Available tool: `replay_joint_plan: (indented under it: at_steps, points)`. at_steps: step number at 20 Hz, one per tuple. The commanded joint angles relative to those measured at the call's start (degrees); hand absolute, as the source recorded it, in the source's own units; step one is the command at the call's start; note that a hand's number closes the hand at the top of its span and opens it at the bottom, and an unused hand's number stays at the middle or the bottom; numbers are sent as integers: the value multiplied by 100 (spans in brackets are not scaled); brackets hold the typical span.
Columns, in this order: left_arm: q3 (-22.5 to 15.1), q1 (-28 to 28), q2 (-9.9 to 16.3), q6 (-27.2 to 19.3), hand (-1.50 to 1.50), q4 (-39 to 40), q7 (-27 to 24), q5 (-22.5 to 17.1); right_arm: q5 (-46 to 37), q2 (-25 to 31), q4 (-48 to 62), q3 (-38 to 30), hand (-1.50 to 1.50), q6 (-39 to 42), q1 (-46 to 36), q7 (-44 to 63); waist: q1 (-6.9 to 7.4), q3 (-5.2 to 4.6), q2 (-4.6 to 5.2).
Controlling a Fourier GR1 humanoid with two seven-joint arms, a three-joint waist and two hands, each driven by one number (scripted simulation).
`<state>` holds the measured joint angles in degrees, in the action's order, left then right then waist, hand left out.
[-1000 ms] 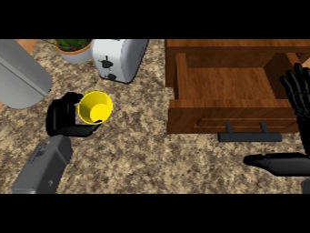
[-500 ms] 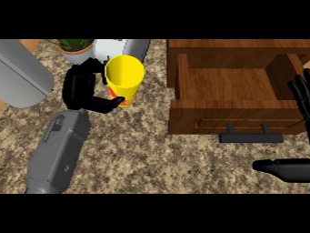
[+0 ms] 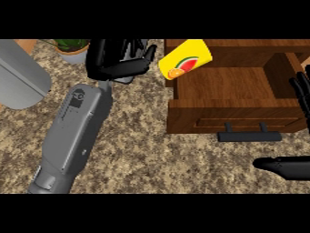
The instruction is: Pick up the cup, place it into the drawer and close the drawer
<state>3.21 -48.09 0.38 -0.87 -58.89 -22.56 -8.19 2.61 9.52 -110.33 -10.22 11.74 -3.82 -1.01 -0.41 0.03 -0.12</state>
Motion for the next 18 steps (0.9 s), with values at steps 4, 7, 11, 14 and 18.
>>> replay_joint_plan:
  at_steps: [4, 7, 11, 14, 18]
  points:
    - [-774, -931, -37, -1079, 150, 257, 643, -246, 172, 58, 18, -147, -150, 136, 88, -103, -53, -1, 12]
    - [-776, -1486, -37, -1241, 150, 1060, 641, -529, -207, -55, 433, 19, -150, 120, 196, -664, -114, 2, 37]
    - [-763, -1907, -38, -1250, 150, 1732, 704, -859, 38, 167, 359, -158, -150, 121, -252, -100, -103, -1, 43]
    - [-1181, -2307, -38, -1472, 150, 2309, 636, -1286, 137, 253, 609, -231, -150, 254, -408, -309, -205, 2, 65]
    - [-1502, -2447, -38, -1695, 150, 2915, 242, -1549, 246, 208, 135, -185, -150, 289, -135, -73, -275, 1, 72]
